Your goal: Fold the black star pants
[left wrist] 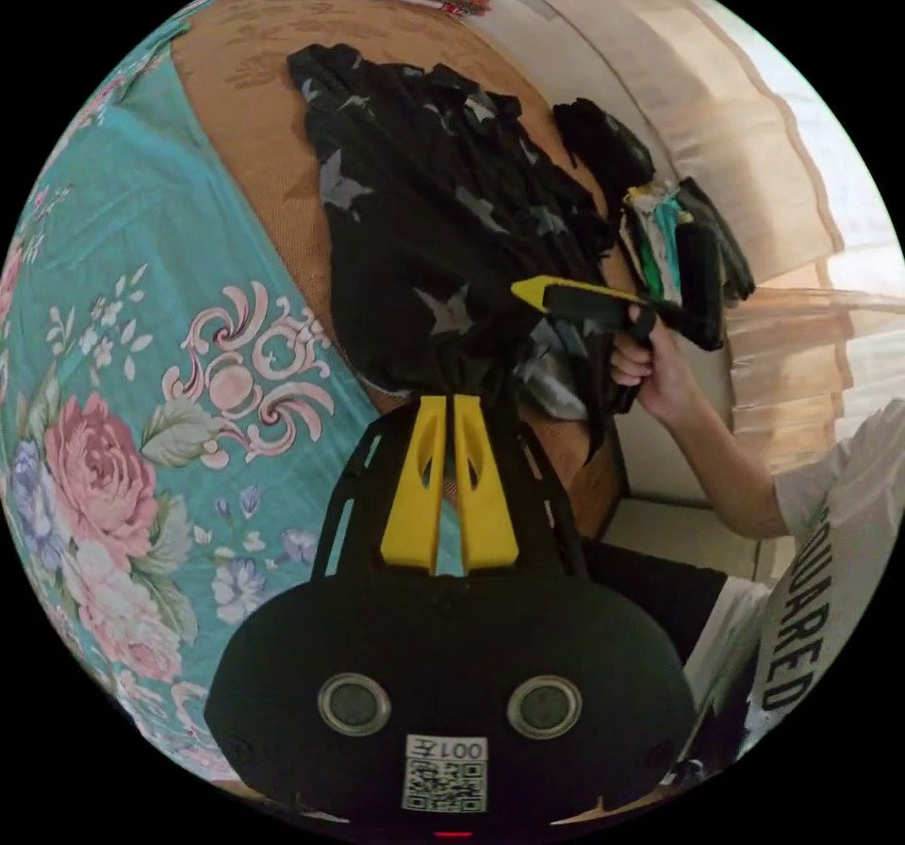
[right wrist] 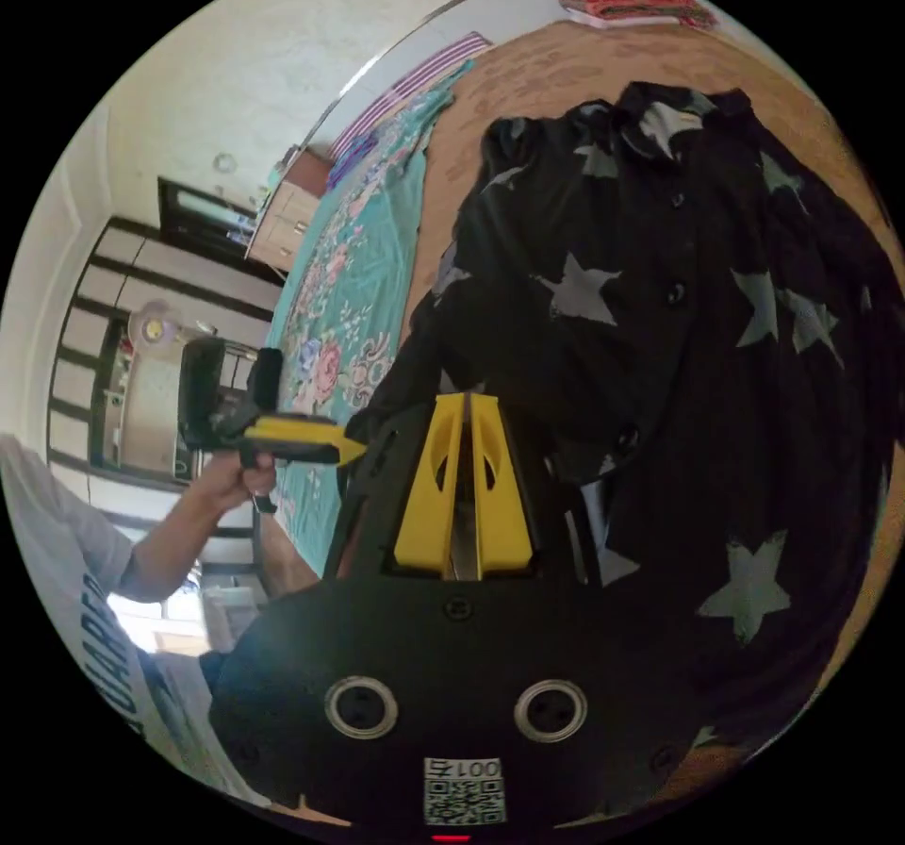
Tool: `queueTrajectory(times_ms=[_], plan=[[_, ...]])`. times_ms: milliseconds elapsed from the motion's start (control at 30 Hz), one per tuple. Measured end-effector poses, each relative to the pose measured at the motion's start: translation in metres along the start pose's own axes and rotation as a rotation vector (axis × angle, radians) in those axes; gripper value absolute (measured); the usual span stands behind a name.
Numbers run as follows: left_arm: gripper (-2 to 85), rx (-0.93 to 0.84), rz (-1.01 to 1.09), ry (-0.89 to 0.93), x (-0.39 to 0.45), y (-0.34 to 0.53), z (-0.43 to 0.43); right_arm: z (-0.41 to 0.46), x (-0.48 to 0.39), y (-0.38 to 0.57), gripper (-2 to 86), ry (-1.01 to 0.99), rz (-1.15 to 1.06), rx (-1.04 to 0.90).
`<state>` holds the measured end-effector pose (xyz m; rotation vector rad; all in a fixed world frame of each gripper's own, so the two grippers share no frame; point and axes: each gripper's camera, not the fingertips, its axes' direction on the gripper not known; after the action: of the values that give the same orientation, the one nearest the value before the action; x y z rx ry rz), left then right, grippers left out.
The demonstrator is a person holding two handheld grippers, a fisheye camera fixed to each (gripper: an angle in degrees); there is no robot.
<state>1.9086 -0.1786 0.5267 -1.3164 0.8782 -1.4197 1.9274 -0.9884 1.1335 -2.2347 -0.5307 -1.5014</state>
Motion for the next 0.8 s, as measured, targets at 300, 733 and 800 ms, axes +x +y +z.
queueTrajectory(times_ms=[300,733,800], plan=[[-0.7,0.123,-0.119,0.507,-0.100,-0.076,0.029,0.022,-0.061,0.000,4.4,0.183,-0.203,-0.106],[8.5,-0.085,-0.010,0.499,-0.136,-0.104,0.084,0.049,-0.007,-0.050,2.5,0.124,0.197,0.031],[8.4,-0.056,-0.007,0.356,-0.145,-0.091,0.074,0.040,0.005,-0.045,2.7,0.073,0.256,0.080]])
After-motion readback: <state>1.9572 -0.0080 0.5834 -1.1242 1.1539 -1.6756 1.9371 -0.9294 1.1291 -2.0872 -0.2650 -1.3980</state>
